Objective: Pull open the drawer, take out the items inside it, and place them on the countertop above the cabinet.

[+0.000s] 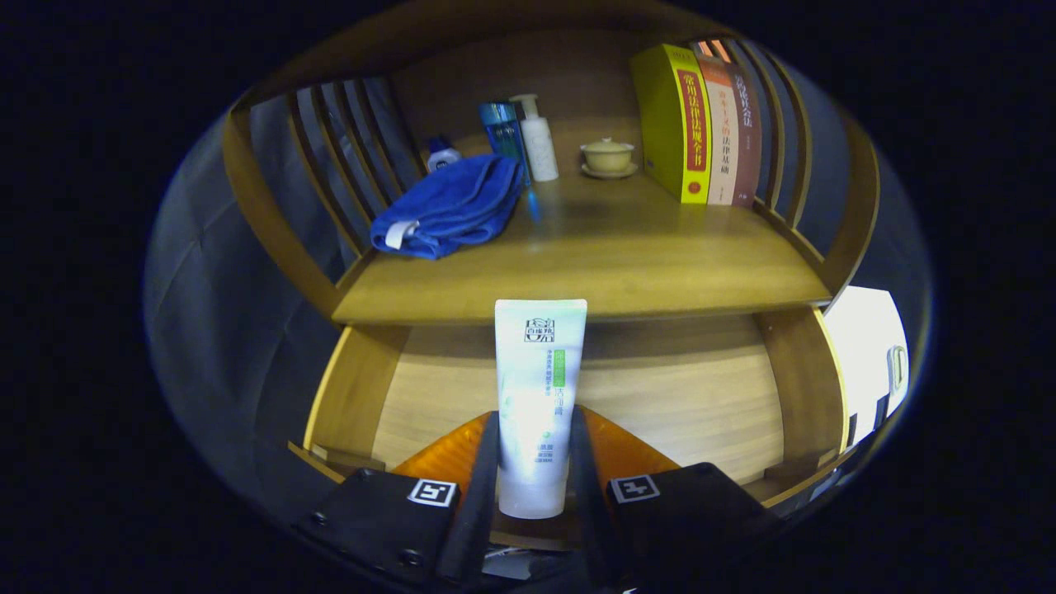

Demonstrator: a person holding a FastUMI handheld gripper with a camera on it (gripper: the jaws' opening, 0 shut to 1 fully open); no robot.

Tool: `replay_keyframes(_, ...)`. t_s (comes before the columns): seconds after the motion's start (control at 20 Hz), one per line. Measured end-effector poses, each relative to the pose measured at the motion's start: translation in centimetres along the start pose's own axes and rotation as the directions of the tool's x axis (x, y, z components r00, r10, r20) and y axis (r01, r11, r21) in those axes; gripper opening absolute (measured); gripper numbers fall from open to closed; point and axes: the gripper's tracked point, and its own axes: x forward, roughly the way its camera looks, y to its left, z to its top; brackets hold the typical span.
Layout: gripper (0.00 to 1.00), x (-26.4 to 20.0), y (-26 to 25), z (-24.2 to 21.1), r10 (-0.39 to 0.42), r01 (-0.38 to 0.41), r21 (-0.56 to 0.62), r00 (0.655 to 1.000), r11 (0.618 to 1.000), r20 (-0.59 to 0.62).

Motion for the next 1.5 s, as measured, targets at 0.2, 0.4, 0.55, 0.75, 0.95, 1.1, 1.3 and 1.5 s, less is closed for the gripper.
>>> replay_keyframes(0.2, 0.54, -0.3, 1.1, 4.2, 0.009, -0.011, 0.017, 0.995, 1.000, 0.100)
replay_keyframes(0.4, 0.54, 1.2, 0.7, 7.3, -0.019, 0.018, 0.009, 0.987, 1.000, 0.158)
replay_keyframes(0.55, 0.54, 3.1, 0.2, 9.4, -0.032, 0.028, 0.025, 0.983, 0.999, 0.181)
replay_keyframes(0.75, 0.54, 6.0, -1.4, 11.4, -0.088, 0.087, 0.015, 0.980, 0.996, 0.176)
replay_keyframes(0.95, 0.54, 8.8, -2.1, 12.1, -0.107, 0.108, 0.000, 0.981, 0.994, 0.161)
replay_keyframes(1.1, 0.54, 9.9, -2.8, 12.2, -0.119, 0.120, 0.001, 0.982, 0.993, 0.148)
replay_keyframes(1.3, 0.54, 10.7, -2.9, 11.8, -0.121, 0.121, 0.010, 0.984, 0.993, 0.130)
replay_keyframes(1.5, 0.57, 10.8, -3.1, 12.0, -0.129, 0.130, 0.003, 0.981, 0.991, 0.144)
